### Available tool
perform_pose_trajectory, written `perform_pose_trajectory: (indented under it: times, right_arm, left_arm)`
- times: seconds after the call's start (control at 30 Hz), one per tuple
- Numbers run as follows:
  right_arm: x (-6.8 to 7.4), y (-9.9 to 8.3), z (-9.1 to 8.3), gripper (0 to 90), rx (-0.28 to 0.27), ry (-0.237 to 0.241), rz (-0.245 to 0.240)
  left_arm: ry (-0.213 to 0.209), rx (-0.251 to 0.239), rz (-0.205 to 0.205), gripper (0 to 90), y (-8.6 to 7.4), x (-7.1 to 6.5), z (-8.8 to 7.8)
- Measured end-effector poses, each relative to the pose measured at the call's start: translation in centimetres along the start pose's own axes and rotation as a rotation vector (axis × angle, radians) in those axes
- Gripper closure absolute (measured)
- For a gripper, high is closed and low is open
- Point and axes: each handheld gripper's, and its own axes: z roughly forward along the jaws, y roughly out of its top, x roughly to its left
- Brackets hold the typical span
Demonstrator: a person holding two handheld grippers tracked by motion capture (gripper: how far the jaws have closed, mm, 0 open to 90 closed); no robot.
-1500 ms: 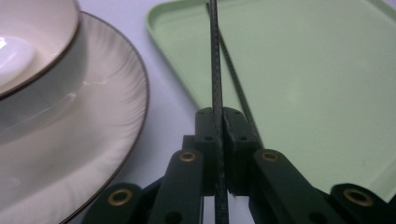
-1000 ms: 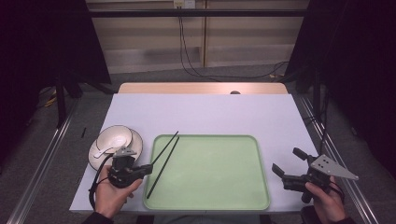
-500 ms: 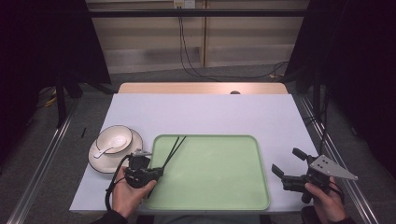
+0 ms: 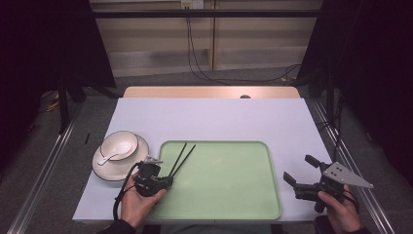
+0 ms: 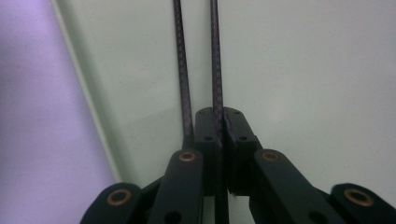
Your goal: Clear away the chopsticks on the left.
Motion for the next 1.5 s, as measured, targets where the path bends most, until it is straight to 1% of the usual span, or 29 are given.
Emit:
perform_pose_trajectory:
  times: [0.07,0.13,0.23,0.3,0.37,0.43,0.5,0.57,0.63,0.67,0.7,0.77,0.8,0.83,0.87,0.9,0.97,1.0,1.03,1.07,1.1,1.13,1.2,1.23,1.3,1.33,1.4,1.43,1.5]
  right_arm:
    - [-0.1,0.0,0.0,0.5,0.002,0.006,-0.015]
    - [-0.1,-0.1,0.0,0.5,0.003,0.008,-0.010]
    - [-0.1,-0.1,0.0,0.5,0.006,0.009,-0.006]
    - [-0.1,0.0,0.0,0.5,0.005,0.008,-0.005]
    - [-0.1,-0.1,0.0,0.5,0.003,0.007,-0.011]
    - [-0.1,-0.1,0.0,0.5,0.005,0.008,-0.004]
    - [-0.1,-0.1,0.0,0.5,0.004,0.007,-0.005]
    - [-0.1,-0.1,0.0,0.5,0.001,0.008,-0.002]
    - [-0.1,-0.1,0.0,0.5,0.001,0.007,-0.001]
    - [-0.1,-0.1,0.0,0.5,0.000,0.007,-0.002]
    - [-0.1,-0.1,0.0,0.5,0.001,0.007,-0.002]
    - [-0.1,0.0,0.0,0.5,0.001,0.007,-0.002]
    - [-0.1,0.0,0.0,0.5,0.000,0.006,-0.002]
    - [-0.1,0.0,0.0,0.5,0.001,0.005,-0.002]
    - [-0.1,0.0,0.0,0.5,0.002,0.004,-0.002]
    - [-0.1,0.0,0.0,0.5,0.001,0.004,-0.002]
    - [-0.1,0.0,0.0,0.5,-0.002,0.002,0.004]
    - [-0.1,0.0,0.0,0.5,0.000,0.001,0.003]
    - [-0.1,0.0,0.0,0.5,-0.001,-0.001,0.005]
    - [-0.1,0.0,0.0,0.5,-0.002,0.003,0.002]
    - [-0.1,0.0,0.0,0.5,-0.003,0.000,0.004]
    - [-0.1,-0.1,0.0,0.5,0.000,0.000,-0.002]
    - [-0.1,-0.1,0.0,0.5,-0.001,-0.002,0.000]
    - [-0.1,-0.1,0.0,0.5,0.005,0.000,-0.003]
    - [-0.1,-0.1,0.0,0.6,0.002,-0.003,-0.006]
    - [-0.1,-0.1,-0.1,0.5,0.001,-0.005,-0.010]
    - [-0.1,-0.1,-0.1,0.5,0.002,-0.011,-0.011]
    - [-0.1,-0.1,-0.1,0.5,0.005,-0.008,-0.009]
    - [-0.1,-0.1,-0.2,0.6,-0.002,-0.011,-0.007]
  left_arm:
    - [-0.006,0.001,-0.006,85.4,0.0,0.1,0.0]
    - [-0.004,-0.001,0.004,85.4,0.0,0.1,0.0]
    - [-0.014,-0.001,0.003,85.0,0.0,0.2,0.0]
    - [-0.020,-0.010,0.000,82.9,-0.1,0.1,0.0]
    - [-0.026,-0.009,0.010,81.4,-0.1,0.1,0.0]
    - [-0.035,-0.015,0.013,79.5,-0.1,0.1,0.0]
    - [-0.042,-0.026,0.031,73.6,-0.1,0.2,-0.1]
    - [-0.039,-0.076,0.057,67.2,-0.1,0.1,-0.4]
    - [-0.060,-0.135,0.076,57.7,-0.1,0.4,-0.8]
    - [-0.072,-0.156,0.093,54.5,-0.1,0.5,-1.1]
    - [-0.078,-0.171,0.100,50.8,-0.1,0.6,-1.3]
    - [-0.078,-0.236,0.138,44.6,-0.2,0.7,-1.9]
    - [-0.078,-0.248,0.153,39.2,-0.2,0.8,-2.1]
    - [-0.067,-0.274,0.164,34.8,-0.2,0.8,-2.5]
    - [-0.061,-0.280,0.179,29.6,-0.2,0.9,-2.8]
    - [-0.067,-0.288,0.188,24.3,-0.2,0.9,-3.1]
    - [-0.046,-0.319,0.224,14.8,-0.3,1.1,-3.4]
    - [-0.033,-0.328,0.226,10.6,-0.4,1.1,-3.6]
    - [-0.049,-0.348,0.216,8.7,-0.6,1.4,-3.9]
    - [-0.049,-0.373,0.209,8.6,-0.8,1.5,-4.2]
    - [-0.031,-0.393,0.215,6.1,-1.0,1.6,-4.5]
    - [-0.031,-0.408,0.231,3.9,-1.3,1.7,-4.9]
    - [-0.060,-0.438,0.249,3.5,-1.7,2.1,-5.7]
    - [-0.045,-0.456,0.238,3.3,-2.0,2.3,-6.3]
    - [-0.045,-0.476,0.200,2.8,-2.4,2.6,-6.8]
    - [-0.018,-0.507,0.180,2.7,-2.8,2.8,-7.3]
    - [0.002,-0.526,0.168,2.7,-3.3,3.0,-7.8]
    - [0.026,-0.564,0.146,2.7,-3.9,3.0,-8.0]
    - [0.030,-0.631,0.154,2.8,-5.0,3.1,-8.7]
